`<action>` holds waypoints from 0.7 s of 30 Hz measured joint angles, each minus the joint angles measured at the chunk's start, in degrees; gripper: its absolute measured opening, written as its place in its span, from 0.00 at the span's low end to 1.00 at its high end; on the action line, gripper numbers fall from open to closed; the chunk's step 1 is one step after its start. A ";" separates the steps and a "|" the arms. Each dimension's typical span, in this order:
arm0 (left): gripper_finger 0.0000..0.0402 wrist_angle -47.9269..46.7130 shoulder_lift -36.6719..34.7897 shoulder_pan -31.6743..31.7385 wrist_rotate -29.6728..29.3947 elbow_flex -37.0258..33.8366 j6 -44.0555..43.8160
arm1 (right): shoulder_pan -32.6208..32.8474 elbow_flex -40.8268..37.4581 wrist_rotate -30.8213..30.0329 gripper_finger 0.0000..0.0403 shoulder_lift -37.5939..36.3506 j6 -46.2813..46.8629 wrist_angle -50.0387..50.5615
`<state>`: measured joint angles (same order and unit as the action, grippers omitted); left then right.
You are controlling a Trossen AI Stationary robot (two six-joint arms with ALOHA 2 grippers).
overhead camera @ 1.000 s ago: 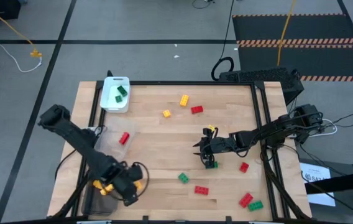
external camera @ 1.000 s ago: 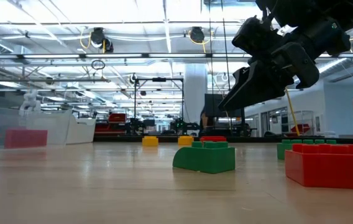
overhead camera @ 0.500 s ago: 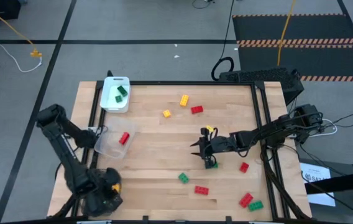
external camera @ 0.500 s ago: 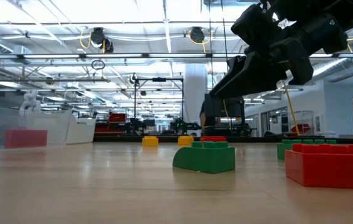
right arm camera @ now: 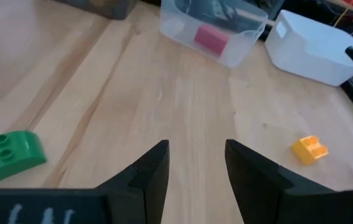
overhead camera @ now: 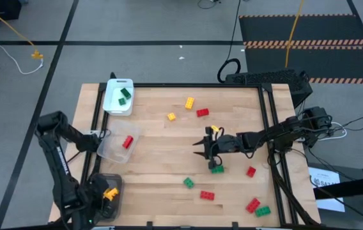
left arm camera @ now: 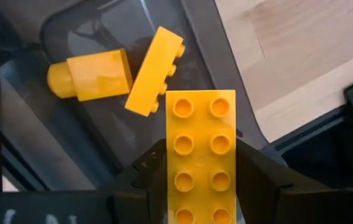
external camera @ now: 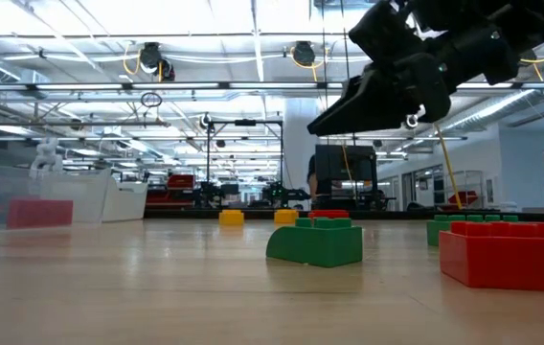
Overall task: Sort & place blocks by color
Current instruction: Put the bottom yellow game piece into the black bin
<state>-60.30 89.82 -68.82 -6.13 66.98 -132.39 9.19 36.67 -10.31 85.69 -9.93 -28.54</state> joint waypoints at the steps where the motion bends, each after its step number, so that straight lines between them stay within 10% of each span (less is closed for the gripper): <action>1: 0.41 0.07 0.26 0.06 0.01 -0.02 0.26 | -0.15 0.00 0.05 0.37 0.00 0.00 -0.38; 11: 0.79 1.27 0.96 2.10 0.04 -0.02 4.12 | -0.22 0.02 0.07 0.37 0.00 0.25 -0.78; 21: 0.87 2.63 0.96 2.85 0.09 -0.02 5.39 | -0.22 0.01 0.09 0.37 0.00 1.46 0.30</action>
<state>-57.67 90.78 -65.97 -6.04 66.96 -127.00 8.97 36.67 -10.22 85.69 -8.47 -28.24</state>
